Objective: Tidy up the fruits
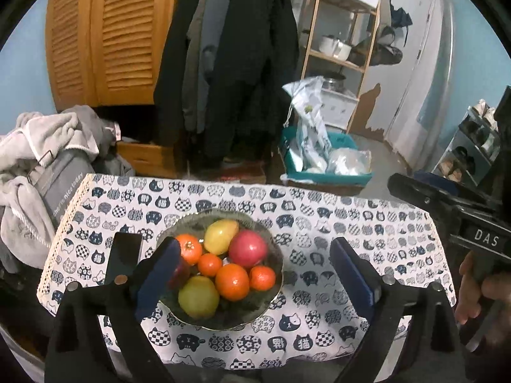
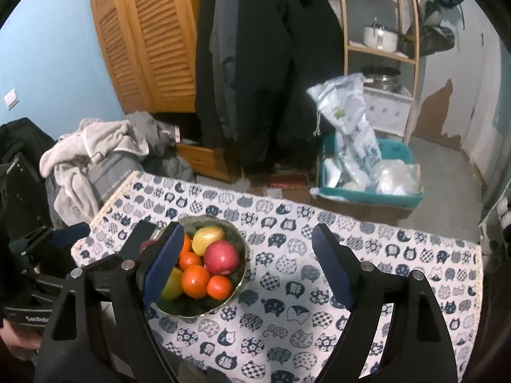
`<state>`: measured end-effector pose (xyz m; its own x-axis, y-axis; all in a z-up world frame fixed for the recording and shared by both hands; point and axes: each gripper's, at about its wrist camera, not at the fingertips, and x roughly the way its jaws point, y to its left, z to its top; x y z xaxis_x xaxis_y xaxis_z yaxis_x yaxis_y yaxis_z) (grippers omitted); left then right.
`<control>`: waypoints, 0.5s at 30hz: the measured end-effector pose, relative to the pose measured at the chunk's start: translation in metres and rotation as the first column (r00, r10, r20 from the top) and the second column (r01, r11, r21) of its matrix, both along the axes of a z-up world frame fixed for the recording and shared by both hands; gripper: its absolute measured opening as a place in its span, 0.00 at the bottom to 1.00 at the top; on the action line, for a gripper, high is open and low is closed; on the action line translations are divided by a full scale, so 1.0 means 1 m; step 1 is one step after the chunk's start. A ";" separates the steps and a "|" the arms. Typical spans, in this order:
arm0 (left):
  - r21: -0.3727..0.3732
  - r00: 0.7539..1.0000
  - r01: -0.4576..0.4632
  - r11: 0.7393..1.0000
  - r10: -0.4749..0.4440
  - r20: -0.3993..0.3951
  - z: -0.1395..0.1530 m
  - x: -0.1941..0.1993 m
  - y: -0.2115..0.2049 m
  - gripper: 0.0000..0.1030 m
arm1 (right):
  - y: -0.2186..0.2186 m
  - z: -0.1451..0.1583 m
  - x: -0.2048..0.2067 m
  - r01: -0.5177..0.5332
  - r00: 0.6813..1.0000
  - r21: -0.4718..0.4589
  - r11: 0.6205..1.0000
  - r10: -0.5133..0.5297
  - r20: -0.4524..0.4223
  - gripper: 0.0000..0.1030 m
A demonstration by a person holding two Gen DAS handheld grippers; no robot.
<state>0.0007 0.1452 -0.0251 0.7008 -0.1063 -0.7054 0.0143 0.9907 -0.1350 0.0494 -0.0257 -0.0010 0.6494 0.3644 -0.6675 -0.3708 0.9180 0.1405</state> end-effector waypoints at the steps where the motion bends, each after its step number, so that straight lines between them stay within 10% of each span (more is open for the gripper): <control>1: 0.001 1.000 0.000 1.000 0.000 0.006 0.002 -0.001 -0.001 0.95 | -0.002 0.003 -0.002 0.001 1.000 0.002 1.000 -0.001 0.008 0.81; 15: 0.041 0.996 0.034 0.999 -0.037 0.082 0.026 -0.013 -0.025 0.97 | -0.024 0.026 -0.025 0.020 0.997 0.016 1.000 -0.021 0.070 0.82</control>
<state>-0.0124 0.1203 0.0005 0.7532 -0.1051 -0.6493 0.0591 0.9940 -0.0923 0.0245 -0.0498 0.0246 0.7016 0.3604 -0.6146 -0.3615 0.9234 0.1288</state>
